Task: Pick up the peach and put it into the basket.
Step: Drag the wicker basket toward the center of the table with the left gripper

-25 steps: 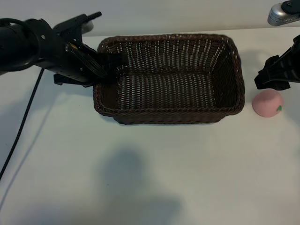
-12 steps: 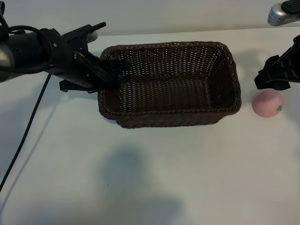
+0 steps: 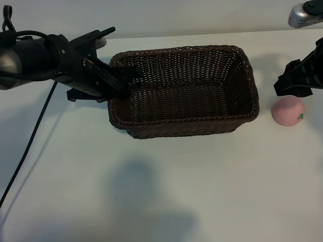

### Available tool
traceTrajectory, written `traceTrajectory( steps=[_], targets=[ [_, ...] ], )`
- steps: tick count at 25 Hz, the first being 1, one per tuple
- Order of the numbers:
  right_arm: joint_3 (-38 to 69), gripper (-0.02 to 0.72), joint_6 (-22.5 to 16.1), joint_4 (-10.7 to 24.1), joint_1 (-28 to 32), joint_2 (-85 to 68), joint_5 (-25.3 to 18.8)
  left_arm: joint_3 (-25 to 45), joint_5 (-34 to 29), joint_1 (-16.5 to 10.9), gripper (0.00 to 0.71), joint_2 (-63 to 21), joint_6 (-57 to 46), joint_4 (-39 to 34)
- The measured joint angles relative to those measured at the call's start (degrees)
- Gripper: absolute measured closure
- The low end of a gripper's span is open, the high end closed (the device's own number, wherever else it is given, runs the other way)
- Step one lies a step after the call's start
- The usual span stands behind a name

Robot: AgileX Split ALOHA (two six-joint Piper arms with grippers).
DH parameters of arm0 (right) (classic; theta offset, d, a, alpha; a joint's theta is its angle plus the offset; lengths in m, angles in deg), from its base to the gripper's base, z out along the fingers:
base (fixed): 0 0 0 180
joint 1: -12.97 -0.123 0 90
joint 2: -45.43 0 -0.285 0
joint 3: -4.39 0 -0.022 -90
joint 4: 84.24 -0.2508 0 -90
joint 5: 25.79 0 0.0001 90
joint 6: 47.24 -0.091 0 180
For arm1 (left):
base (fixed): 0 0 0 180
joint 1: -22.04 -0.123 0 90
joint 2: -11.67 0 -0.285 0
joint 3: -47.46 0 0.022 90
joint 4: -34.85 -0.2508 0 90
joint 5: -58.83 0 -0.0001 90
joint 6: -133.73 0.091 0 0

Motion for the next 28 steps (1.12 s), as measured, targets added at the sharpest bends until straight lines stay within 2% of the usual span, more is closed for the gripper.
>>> traceTrajectory(
  steps=[10, 12, 13, 15, 18, 21, 24, 28],
  targets=[
    [0.0, 0.109, 0.0, 0.0, 0.0, 0.0, 0.0, 0.0, 0.2, 0.0, 0.546, 0.5, 0.6, 0.1],
    [0.0, 0.109, 0.0, 0.0, 0.0, 0.0, 0.0, 0.0, -0.2, 0.0, 0.519, 0.5, 0.9, 0.2],
    [0.0, 0.109, 0.0, 0.0, 0.0, 0.0, 0.0, 0.0, -0.5, 0.0, 0.491, 0.5, 0.9, 0.3],
    [0.0, 0.109, 0.0, 0.0, 0.0, 0.0, 0.0, -0.1, -0.9, 0.0, 0.391, 0.3, 0.9, 0.7],
    [0.0, 0.109, 0.0, 0.0, 0.0, 0.0, -0.1, -0.1, -2.1, 0.0, 0.185, -0.7, 0.9, 0.8],
    [0.0, 0.109, 0.0, 0.0, 0.0, 0.0, -0.1, -0.1, -3.5, 0.0, 0.056, -3.1, 0.9, 0.8],
    [0.0, 0.109, 0.0, 0.0, 0.0, 0.0, -0.2, -0.1, -5.5, 0.0, 0.024, -6.4, 1.7, 0.1],
    [0.0, 0.109, 0.0, 0.0, 0.0, 0.0, -0.3, -0.2, -8.9, 0.0, 0.036, -13.0, 5.1, -2.7]
  ],
)
